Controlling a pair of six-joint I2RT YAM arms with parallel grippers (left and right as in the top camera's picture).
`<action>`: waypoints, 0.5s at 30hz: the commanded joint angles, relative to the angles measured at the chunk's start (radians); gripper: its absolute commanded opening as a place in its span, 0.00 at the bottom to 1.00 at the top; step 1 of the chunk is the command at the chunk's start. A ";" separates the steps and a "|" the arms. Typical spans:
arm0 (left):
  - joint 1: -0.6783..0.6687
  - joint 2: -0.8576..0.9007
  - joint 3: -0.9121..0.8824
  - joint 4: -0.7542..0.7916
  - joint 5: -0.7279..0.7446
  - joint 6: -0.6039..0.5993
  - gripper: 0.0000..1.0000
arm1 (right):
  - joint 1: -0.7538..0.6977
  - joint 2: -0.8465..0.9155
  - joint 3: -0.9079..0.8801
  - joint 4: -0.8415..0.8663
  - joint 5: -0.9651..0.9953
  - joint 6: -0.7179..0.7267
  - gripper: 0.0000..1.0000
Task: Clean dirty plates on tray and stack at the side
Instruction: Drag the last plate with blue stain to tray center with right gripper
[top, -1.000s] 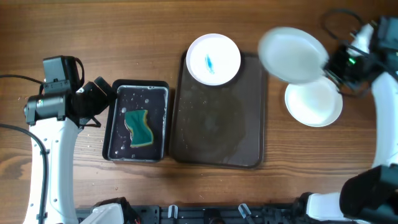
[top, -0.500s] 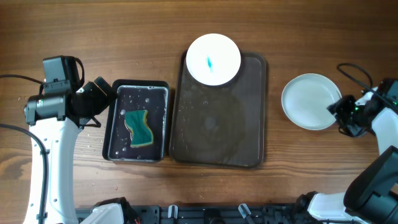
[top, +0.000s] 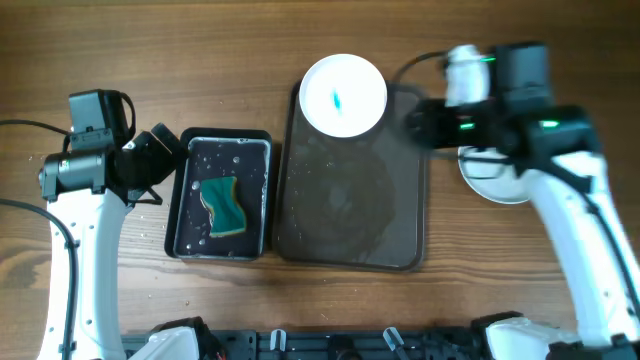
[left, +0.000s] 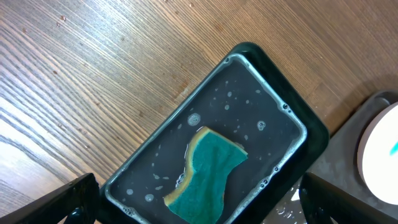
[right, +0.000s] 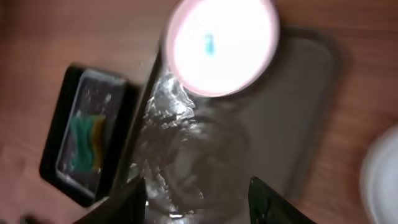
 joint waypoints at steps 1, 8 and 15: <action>0.006 -0.011 0.014 0.000 0.009 0.004 1.00 | 0.121 0.129 0.005 0.092 0.161 -0.021 0.56; 0.006 -0.011 0.014 0.000 0.009 0.004 1.00 | 0.088 0.454 0.005 0.517 0.311 0.005 0.70; 0.006 -0.011 0.014 0.000 0.009 0.004 1.00 | 0.068 0.673 0.005 0.674 0.348 0.014 0.65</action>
